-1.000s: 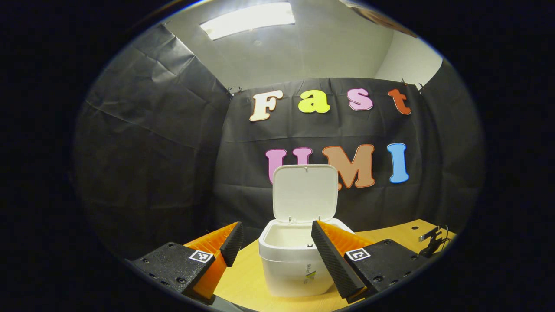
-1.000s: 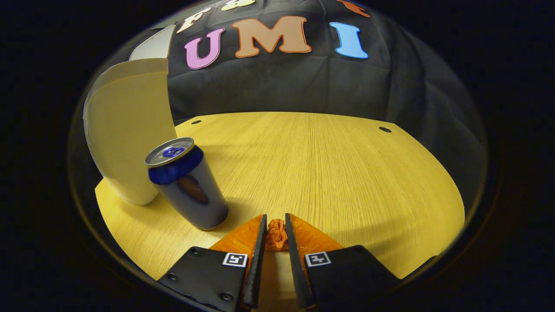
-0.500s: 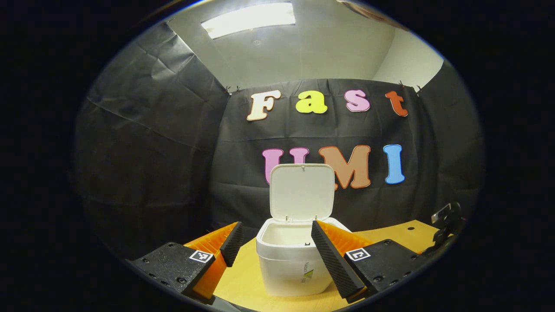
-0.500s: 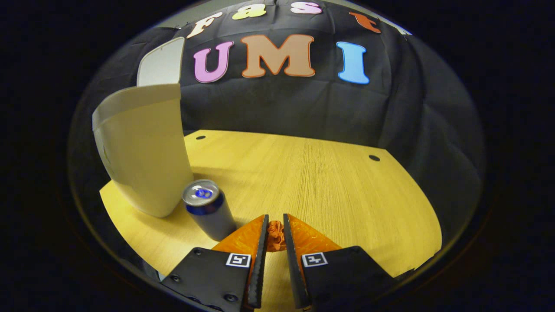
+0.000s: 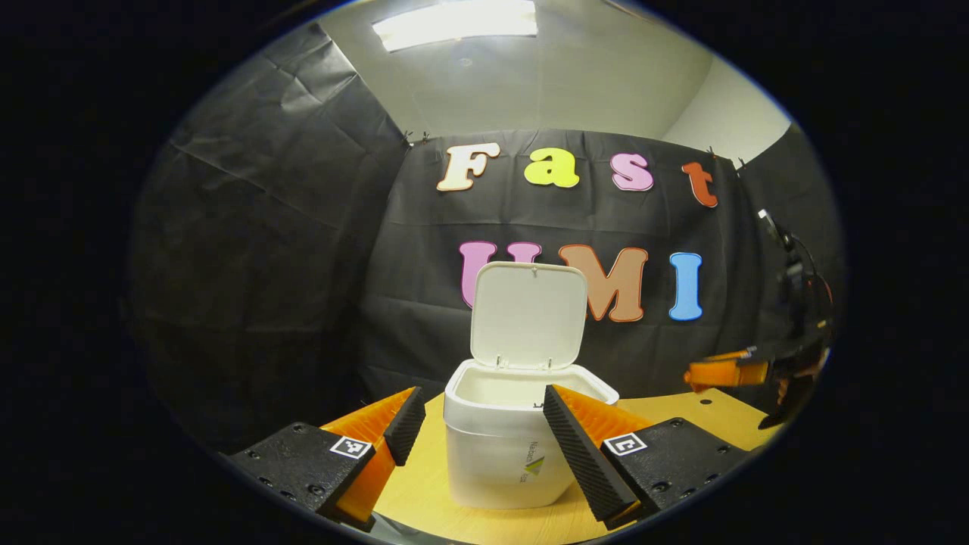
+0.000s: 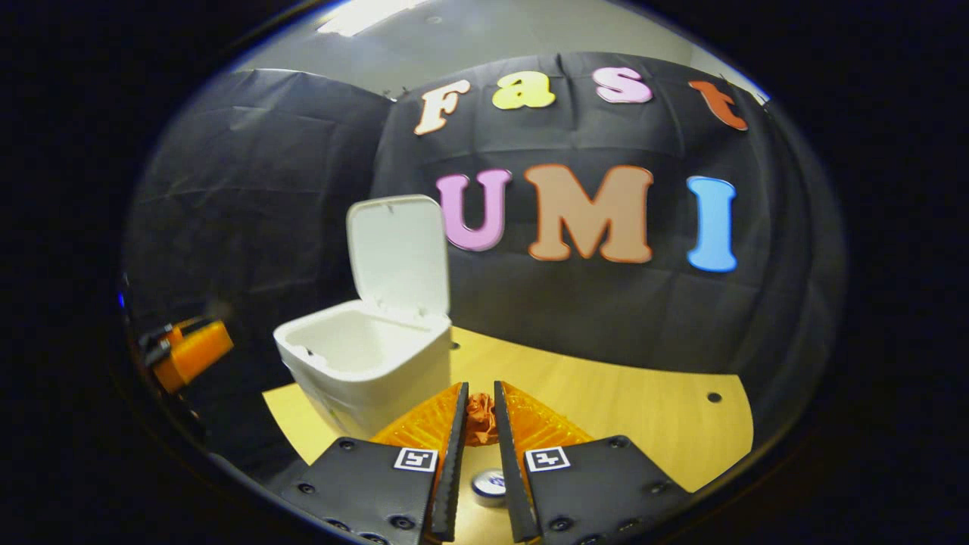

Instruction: Press the lid of the desktop garbage bin to open it, pick up the crumpled paper on the desktop and throw it into the bin, then pick up the pop can on the desktop and drop it into the bin, and finally close the garbage bin lid.

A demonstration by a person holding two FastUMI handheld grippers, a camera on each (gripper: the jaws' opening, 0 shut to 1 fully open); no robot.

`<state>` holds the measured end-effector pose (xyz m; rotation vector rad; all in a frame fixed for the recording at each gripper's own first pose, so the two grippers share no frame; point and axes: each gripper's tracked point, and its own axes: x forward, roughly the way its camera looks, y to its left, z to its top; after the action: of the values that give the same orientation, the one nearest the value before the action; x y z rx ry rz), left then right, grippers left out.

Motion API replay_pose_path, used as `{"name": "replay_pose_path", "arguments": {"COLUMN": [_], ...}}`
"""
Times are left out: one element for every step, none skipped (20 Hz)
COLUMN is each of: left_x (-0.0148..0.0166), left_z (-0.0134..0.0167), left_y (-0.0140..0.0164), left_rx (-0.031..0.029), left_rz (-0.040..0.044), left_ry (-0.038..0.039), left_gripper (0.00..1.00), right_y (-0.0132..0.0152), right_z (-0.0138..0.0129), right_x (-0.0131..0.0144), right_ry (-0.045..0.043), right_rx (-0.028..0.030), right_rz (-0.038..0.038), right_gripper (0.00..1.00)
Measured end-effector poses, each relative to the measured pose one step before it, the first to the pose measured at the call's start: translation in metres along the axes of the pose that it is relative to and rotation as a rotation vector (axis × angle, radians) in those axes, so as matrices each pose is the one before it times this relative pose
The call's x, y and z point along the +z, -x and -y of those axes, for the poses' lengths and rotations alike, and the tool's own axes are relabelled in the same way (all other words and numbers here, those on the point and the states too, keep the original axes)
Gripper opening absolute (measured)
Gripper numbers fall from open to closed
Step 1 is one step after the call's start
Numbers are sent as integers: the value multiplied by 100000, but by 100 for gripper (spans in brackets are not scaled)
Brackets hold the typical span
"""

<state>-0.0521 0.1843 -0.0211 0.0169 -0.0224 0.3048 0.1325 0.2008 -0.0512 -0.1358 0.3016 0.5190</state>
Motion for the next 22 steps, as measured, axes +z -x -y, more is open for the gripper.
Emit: {"name": "replay_pose_path", "arguments": {"left_x": [-215,-172,-100,-223,-185,-68,38,46,-127,89,38,11,73,213,53,113,60,109,-37,84,-93,-232], "left_z": [-127,-145,-12,-132,-280,-269,-212,-291,-256,-244,-141,-191,-205,12,42,169,174,341,500,658,726,876], "left_y": [15,80,64,182,277,432,339,324,249,247,139,229,202,136,210,48,173,72,-15,-77,-2,-15], "left_rx": [384,308,7,207,445,408,497,716,700,698,663,566,443,175,-78,-351,-542,-868,-1239,-1781,-2087,-2380], "left_rz": [-706,-712,-660,-848,-573,-375,-327,-526,-302,-76,-202,-257,-165,117,216,200,132,72,303,272,131,-86], "left_ry": [1117,776,324,-206,-266,34,256,219,-37,-214,-417,-560,-651,-577,-444,-350,-271,-226,-159,-63,25,255], "left_gripper": [95,95,98,96,95,96,96,96,96,96,96,96,96,98,96,96,96,96,96,96,96,99], "right_y": [-1242,-1592,-1435,-1144,-1131,-1093,-967,-690,-668,-570,-303,-276,-129,-105,-38,-82,-50,30,398,470,688,743], "right_z": [-1716,-1865,-1637,-1282,-895,-850,-599,-285,-439,-321,-103,55,86,-275,0,61,197,106,70,384,627,945], "right_x": [2023,1488,1045,352,152,-49,-126,-535,-254,-253,-149,-131,-2,-130,-100,-17,-185,-199,-252,304,404,485], "right_ry": [1899,1165,1009,1372,891,378,-5,-332,-486,-41,216,249,-7,-320,-208,-325,-749,-1265,-1500,-1109,-425,-225], "right_rx": [3877,3878,3556,2576,2023,1643,1359,856,969,-101,-82,-151,275,485,-273,280,15,398,-164,-755,-1469,-2311], "right_rz": [2933,1797,1254,820,-249,-773,-1024,-1577,-1330,-1055,-545,-229,-91,-331,-457,-325,-950,-487,123,733,1587,1634], "right_gripper": [28,28,28,28,28,31,31,31,31,31,31,28,34,40,42,51,57,71,84,98,98,100]}}
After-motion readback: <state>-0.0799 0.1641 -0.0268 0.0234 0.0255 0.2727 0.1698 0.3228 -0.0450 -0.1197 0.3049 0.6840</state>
